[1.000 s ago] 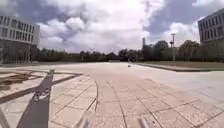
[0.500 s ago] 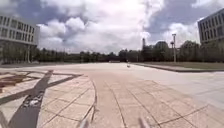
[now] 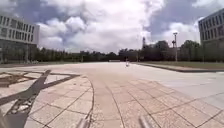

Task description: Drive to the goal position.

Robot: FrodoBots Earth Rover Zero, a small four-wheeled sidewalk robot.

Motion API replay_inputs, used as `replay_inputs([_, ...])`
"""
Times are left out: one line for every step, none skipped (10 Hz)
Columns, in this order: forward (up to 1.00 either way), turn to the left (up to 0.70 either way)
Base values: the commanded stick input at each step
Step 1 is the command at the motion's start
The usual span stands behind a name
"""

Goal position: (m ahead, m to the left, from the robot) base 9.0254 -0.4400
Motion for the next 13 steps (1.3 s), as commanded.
replay_inputs([0.5,0.0])
replay_inputs([0.5,0.0])
replay_inputs([0.5,0.0])
replay_inputs([0.5,0.0])
replay_inputs([0.5,0.0])
replay_inputs([0.5,0.0])
replay_inputs([0.5,0.0])
replay_inputs([0.5,0.0])
replay_inputs([0.61,0.0])
replay_inputs([0.7,0.0])
replay_inputs([0.7,0.0])
replay_inputs([0.7,0.0])
replay_inputs([0.7,0.0])
